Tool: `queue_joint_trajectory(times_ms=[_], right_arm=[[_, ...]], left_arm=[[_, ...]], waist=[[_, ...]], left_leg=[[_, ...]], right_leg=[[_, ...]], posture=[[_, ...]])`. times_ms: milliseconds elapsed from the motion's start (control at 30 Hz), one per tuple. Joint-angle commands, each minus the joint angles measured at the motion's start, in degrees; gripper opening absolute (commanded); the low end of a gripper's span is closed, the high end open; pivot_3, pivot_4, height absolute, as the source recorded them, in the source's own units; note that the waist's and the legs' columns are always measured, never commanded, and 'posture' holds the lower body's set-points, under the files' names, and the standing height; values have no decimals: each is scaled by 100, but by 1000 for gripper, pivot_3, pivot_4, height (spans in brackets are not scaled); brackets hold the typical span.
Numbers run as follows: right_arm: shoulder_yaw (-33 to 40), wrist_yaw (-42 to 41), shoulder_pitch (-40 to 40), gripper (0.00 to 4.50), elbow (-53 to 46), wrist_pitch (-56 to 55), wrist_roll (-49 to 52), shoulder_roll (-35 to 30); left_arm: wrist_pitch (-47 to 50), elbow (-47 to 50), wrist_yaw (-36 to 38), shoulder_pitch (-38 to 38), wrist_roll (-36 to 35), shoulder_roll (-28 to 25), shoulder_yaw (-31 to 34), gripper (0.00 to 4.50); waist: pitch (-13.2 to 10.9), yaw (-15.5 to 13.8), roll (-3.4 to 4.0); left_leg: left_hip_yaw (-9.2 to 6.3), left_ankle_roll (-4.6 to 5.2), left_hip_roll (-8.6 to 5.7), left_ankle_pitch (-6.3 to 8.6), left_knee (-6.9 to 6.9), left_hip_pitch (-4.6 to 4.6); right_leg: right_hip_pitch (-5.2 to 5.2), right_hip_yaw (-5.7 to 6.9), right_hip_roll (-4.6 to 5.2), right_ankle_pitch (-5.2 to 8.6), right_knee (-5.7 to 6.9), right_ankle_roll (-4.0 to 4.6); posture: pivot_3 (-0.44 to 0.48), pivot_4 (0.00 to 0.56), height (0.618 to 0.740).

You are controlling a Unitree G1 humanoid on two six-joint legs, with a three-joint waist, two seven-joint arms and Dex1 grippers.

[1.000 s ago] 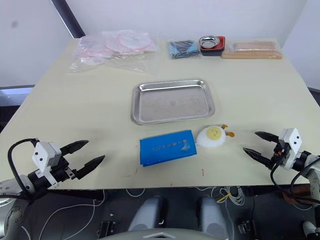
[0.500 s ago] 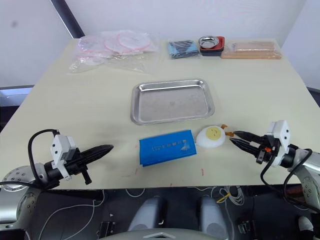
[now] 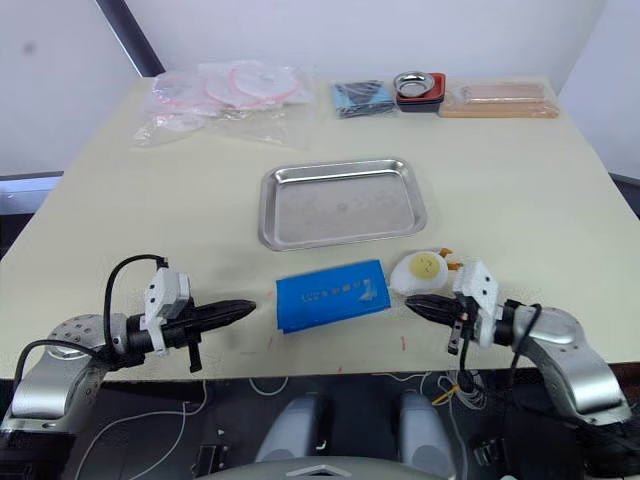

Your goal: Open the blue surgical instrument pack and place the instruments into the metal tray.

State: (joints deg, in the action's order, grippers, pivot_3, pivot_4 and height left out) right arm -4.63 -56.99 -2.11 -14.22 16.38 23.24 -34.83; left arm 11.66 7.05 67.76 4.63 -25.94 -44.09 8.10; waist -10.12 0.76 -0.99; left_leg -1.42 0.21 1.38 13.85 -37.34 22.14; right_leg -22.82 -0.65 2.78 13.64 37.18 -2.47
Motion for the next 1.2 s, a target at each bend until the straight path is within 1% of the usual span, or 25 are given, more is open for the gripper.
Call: queue_joint_trajectory(times_ms=[33, 233, 467, 500, 700, 800, 1033, 1200], right_arm=[[-191, 86, -200, 106, 328, -387, -434, 63], [-376, 247, -540, 106, 861, -763, -875, 279], [-348, 319, -686, 106, 1104, -927, -938, 505], [-339, 319, -698, 106, 1118, -935, -934, 524], [-364, 306, -738, 106, 1182, -991, -956, 592], [-380, 314, -771, 106, 1210, -1006, -959, 636], [-414, 223, -790, 106, 1215, -1003, -886, 714], [-393, -9, -645, 106, 1001, -844, -686, 619]], left_arm=[[-55, -142, 145, -116, 77, -88, -92, 0], [-193, -430, 194, -328, 208, 1, -278, 0], [-337, -638, 169, -573, 353, 207, -533, 0], [-336, -646, 162, -598, 363, 223, -555, 0], [-87, -511, 2, -854, 230, 432, -627, 0], [-115, -532, 60, -929, 315, 448, -682, 0], [-76, -734, -74, -1259, 396, 698, -818, 0], [-298, -1099, -154, -1499, 597, 896, -933, 0]], waist=[[0, -10, 0], [-1, -10, -1], [-1, -9, -1], [-1, -8, -1], [0, -8, -1], [0, -4, -2], [0, -7, -2], [0, -7, -3]], left_leg=[[0, 0, 0, 0, 0, 3], [-1, 0, -4, 0, 1, 12], [1, 0, -4, 0, 0, 14], [0, 0, -4, 0, 0, 13], [3, 0, -4, 0, -3, 21], [4, 0, -5, 0, -7, 31], [1, 0, -6, -1, -10, 50], [4, 0, -9, -1, -12, 51]], right_leg=[[-2, 0, 0, 0, -1, 0], [-8, 0, 2, -12, -2, 17], [-15, -2, 0, -16, 5, 11], [-16, -2, 0, -24, 6, -3], [-27, -6, 0, -25, 19, -4], [-43, -10, -1, -26, 33, -5], [-65, -11, -4, -28, 53, -1], [-65, -15, -3, -28, 52, -1]], posture=[[0, 150, 740], [0, 150, 740], [0, 150, 740], [0, 150, 740], [0, 150, 740], [0, 150, 740], [0, 150, 740], [0, 150, 740]])
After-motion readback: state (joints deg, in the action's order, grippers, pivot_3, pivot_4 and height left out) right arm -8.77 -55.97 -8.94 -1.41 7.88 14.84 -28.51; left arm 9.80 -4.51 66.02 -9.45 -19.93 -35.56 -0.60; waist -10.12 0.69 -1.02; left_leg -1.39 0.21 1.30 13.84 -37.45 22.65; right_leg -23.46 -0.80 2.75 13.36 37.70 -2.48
